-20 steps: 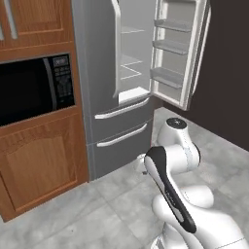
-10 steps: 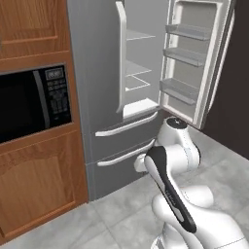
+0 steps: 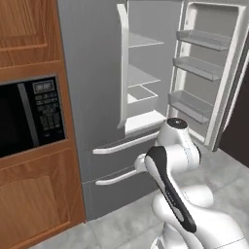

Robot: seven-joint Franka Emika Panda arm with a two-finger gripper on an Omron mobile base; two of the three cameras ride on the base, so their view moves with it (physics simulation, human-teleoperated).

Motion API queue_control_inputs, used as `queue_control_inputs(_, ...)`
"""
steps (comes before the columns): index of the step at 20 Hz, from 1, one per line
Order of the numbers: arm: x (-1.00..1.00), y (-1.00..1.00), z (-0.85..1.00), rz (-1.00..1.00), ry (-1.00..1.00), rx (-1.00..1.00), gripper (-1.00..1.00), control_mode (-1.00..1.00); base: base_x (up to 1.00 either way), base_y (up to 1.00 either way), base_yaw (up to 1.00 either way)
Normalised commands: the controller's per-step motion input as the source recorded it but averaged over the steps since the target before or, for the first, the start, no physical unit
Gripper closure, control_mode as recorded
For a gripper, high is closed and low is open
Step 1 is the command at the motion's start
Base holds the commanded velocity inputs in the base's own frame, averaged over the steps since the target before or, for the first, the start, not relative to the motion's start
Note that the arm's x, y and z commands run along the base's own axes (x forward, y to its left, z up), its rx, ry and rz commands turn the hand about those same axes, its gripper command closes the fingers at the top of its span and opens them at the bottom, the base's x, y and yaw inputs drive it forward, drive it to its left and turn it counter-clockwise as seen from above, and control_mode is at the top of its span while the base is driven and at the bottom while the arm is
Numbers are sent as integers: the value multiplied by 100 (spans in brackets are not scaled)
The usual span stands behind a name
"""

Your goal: Retrieve the sausage and cheese from the fridge and place them on the cutting board on the counter.

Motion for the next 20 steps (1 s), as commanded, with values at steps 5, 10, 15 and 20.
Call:
queue_control_inputs(5, 0, 0, 0, 0, 0, 0, -100, 100, 49, -39, 37)
queue_control_inputs(10, 0, 0, 0, 0, 0, 0, -100, 100, 43, -46, 31)
queue_control_inputs(15, 0, 0, 0, 0, 0, 0, -100, 100, 47, -55, 14)
queue_control_inputs(20, 0, 0, 0, 0, 0, 0, -100, 100, 60, -48, 11)
